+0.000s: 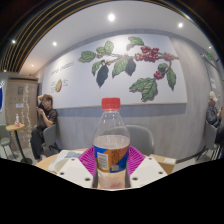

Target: Pour water

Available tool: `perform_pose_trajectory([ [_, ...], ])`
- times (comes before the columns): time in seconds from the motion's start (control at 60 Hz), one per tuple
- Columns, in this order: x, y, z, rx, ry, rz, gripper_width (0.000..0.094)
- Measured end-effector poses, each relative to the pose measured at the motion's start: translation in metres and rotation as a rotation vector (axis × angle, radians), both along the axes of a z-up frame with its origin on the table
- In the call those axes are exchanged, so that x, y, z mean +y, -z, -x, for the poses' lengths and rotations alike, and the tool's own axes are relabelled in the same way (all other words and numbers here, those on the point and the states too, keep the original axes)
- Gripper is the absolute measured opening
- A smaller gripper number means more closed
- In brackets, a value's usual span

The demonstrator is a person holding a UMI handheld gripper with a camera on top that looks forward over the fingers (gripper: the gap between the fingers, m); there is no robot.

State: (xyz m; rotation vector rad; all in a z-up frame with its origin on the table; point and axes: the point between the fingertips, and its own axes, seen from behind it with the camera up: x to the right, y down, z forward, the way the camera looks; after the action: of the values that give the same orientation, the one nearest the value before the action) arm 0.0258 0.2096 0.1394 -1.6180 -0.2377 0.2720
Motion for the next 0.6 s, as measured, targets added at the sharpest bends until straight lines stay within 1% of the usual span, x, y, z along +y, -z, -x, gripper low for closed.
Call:
perform_pose_trajectory([
  [0.033,-0.005,0.010,0.001,0.014,-0.017,0.016,0.0362],
  [0.083,-0.010,0.010,-0.003,0.017,-0.016,0.008,0.0362],
  [0.1,-0.006,0.011,0.009,0.026,-0.020,-0.002,0.0361],
  [0.117,0.006,0.027,0.019,0.008,-0.035,0.017,0.0362],
  [0.133,-0.004,0.008,0.006,0.013,-0.029,-0.005,0.0362],
  [0.183,0.008,0.010,0.010,-0.011,-0.040,-0.015,0.0363],
  [0.2,-0.008,0.009,0.020,-0.019,-0.031,-0.014,0.0362],
  [0.267,-0.002,0.009,0.008,-0.034,-0.039,-0.018,0.0362],
  [0.317,-0.001,0.008,0.006,-0.033,-0.039,-0.014,0.0380],
  [0.417,-0.005,0.007,0.004,-0.036,-0.044,0.012,0.0549],
  [0.433,-0.007,0.009,0.003,-0.044,-0.047,0.026,0.0605],
  [0.45,-0.009,0.012,0.003,-0.056,-0.054,0.041,0.0682],
  [0.483,-0.013,0.023,0.011,-0.064,-0.058,0.053,0.0873],
  [0.533,-0.029,0.009,-0.001,-0.059,-0.067,0.060,0.0834],
  [0.6,-0.055,0.006,-0.009,-0.071,-0.075,0.061,0.0856],
])
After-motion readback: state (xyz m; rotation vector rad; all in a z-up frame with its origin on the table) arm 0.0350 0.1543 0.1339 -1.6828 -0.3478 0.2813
